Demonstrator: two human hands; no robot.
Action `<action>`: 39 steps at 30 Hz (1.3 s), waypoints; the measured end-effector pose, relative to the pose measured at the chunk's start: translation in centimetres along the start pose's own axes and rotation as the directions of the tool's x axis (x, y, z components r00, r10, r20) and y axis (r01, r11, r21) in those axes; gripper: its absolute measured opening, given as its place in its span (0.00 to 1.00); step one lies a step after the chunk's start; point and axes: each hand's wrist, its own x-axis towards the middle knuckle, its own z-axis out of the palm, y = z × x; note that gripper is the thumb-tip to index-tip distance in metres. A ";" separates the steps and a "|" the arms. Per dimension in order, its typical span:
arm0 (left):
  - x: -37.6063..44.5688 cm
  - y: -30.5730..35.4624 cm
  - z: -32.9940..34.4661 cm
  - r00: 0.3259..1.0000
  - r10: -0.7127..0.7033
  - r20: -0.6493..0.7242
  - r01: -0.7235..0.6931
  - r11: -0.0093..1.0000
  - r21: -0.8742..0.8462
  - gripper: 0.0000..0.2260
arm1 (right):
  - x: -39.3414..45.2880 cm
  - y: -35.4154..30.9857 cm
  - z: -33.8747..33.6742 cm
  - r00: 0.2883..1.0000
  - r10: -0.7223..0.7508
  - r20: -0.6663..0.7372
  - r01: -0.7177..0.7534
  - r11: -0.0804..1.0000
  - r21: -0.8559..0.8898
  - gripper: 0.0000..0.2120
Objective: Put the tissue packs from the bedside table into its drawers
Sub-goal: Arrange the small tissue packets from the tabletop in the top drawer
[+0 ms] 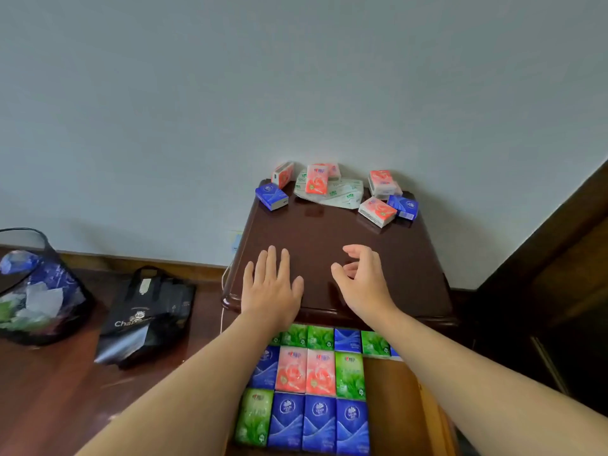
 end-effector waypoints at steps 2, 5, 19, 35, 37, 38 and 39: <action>1.7 -0.1 0.1 0.998 -0.038 -0.046 0.037 0.999 -0.012 0.33 | 2.7 -0.4 1.7 0.999 -0.014 -0.052 0.015 0.999 0.030 0.22; 4.7 -0.6 0.0 0.989 -0.081 -0.125 0.076 0.996 -0.046 0.35 | 6.5 -0.4 4.1 0.980 -0.157 -0.124 0.150 0.987 -0.065 0.30; 16.4 -0.9 -0.9 0.902 -0.186 -0.389 0.055 0.945 -0.322 0.34 | 21.0 -0.7 9.0 0.814 -0.542 -0.209 0.289 0.689 -0.664 0.21; 16.7 -1.0 -1.5 0.880 -0.166 -0.446 0.017 0.947 -0.320 0.22 | 8.9 1.4 2.6 0.896 -0.423 -0.136 0.359 0.870 -0.338 0.33; 16.4 -1.0 -1.8 0.868 -0.163 -0.469 -0.007 0.940 -0.341 0.22 | 7.4 2.3 1.2 0.943 -0.282 -0.175 0.222 0.928 -0.299 0.37; 16.2 -1.0 -1.9 0.867 -0.146 -0.477 -0.034 0.937 -0.348 0.23 | 6.9 2.6 0.8 0.958 -0.200 -0.203 0.138 0.948 -0.285 0.37; 16.1 -1.0 -1.8 0.870 -0.115 -0.480 -0.065 0.938 -0.341 0.23 | 6.7 2.7 0.6 0.961 -0.137 -0.239 0.068 0.958 -0.278 0.36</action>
